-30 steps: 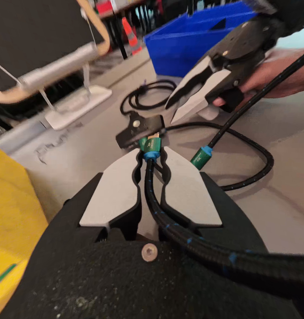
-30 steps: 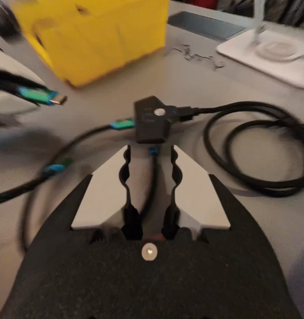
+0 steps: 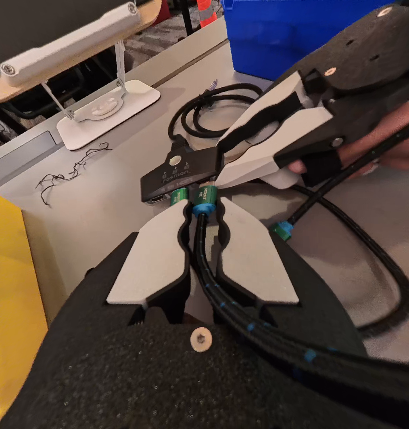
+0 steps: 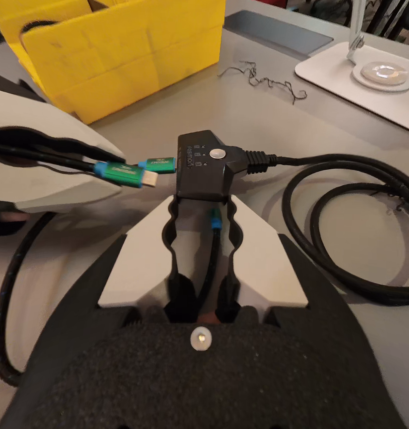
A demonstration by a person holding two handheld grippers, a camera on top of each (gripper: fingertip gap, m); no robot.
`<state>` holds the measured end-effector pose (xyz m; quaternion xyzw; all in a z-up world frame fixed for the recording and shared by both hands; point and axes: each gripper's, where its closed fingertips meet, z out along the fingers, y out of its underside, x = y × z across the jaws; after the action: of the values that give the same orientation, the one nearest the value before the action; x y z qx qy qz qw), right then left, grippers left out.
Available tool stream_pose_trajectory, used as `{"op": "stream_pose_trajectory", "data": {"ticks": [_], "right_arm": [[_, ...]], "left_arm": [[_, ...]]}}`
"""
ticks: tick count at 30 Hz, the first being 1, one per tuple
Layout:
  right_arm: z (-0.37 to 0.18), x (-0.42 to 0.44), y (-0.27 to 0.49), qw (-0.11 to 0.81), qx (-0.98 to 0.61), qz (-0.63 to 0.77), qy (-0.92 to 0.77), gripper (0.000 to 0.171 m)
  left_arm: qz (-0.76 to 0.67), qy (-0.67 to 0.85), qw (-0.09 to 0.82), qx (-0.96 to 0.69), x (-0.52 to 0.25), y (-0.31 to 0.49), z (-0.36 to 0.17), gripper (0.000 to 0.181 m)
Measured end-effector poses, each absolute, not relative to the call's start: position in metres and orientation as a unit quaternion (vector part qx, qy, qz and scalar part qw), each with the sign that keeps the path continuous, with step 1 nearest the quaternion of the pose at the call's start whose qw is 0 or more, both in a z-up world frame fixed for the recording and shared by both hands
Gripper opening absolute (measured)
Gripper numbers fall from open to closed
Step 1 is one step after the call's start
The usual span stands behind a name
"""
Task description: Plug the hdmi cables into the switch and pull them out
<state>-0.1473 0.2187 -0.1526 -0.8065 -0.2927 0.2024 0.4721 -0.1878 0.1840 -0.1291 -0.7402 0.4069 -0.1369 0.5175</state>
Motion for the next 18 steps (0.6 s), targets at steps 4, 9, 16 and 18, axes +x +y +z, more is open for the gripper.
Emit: {"op": "stream_pose_trajectory", "data": {"ticks": [4,9,16,18], "right_arm": [[-0.136,-0.152,0.210,0.494,-0.796,0.225,-0.266,0.041],[-0.131,-0.149,0.205,0.509,-0.789,0.235,-0.252,0.041],[-0.130,-0.145,0.203,0.509,-0.788,0.248,-0.242,0.041],[-0.131,-0.145,0.203,0.509,-0.789,0.246,-0.241,0.041]], "left_arm": [[-0.130,0.383,0.518,-0.754,-0.186,0.186,-0.126,0.020],[-0.143,0.367,0.529,-0.751,-0.185,0.185,-0.120,0.019],[-0.164,0.355,0.539,-0.746,-0.181,0.182,-0.118,0.020],[-0.171,0.350,0.540,-0.746,-0.180,0.182,-0.118,0.019]]}}
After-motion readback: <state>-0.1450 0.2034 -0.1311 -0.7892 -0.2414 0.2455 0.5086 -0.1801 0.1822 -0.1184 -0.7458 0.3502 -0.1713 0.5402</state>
